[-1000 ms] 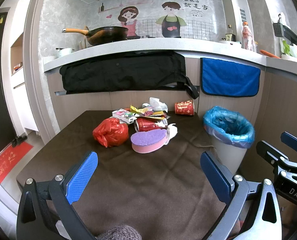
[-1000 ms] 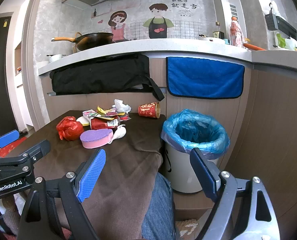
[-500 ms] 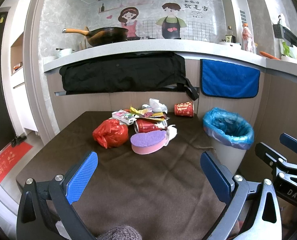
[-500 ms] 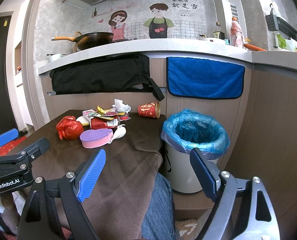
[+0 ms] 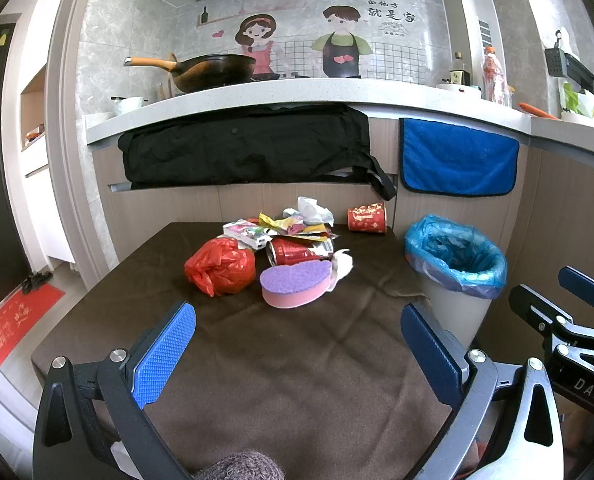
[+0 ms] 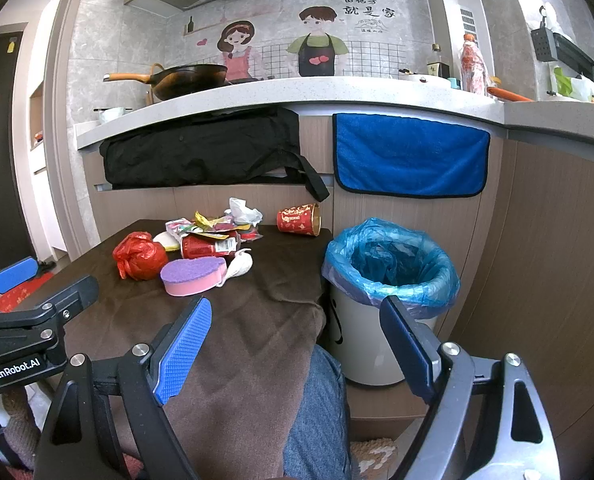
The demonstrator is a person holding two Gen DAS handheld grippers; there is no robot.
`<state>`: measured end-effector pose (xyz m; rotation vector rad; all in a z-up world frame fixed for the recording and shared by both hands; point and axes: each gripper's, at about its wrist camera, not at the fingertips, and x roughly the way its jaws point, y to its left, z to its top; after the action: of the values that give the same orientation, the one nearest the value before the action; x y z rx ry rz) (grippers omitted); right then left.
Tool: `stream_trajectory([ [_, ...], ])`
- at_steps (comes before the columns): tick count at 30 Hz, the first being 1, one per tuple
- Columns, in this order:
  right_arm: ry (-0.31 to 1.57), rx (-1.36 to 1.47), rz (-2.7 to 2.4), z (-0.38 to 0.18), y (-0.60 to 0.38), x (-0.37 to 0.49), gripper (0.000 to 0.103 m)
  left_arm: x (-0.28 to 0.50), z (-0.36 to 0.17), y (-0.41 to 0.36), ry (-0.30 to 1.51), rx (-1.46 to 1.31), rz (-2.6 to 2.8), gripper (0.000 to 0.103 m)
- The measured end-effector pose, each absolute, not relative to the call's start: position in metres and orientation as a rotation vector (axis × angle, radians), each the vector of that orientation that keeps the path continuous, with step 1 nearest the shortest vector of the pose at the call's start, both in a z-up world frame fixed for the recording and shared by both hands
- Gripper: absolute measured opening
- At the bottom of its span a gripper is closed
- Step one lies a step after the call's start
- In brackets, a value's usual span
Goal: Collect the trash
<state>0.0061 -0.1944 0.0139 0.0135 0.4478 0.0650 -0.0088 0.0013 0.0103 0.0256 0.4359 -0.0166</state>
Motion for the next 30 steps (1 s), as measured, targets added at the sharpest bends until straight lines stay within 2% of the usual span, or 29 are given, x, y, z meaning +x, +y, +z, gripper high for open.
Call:
stream_trajectory([
  [30, 0.450, 0.013, 0.066, 0.0142, -0.1945, 0.0061, 0.084, -0.0100, 0.0111, 0.0011, 0.440, 0.023, -0.022, 0.102],
])
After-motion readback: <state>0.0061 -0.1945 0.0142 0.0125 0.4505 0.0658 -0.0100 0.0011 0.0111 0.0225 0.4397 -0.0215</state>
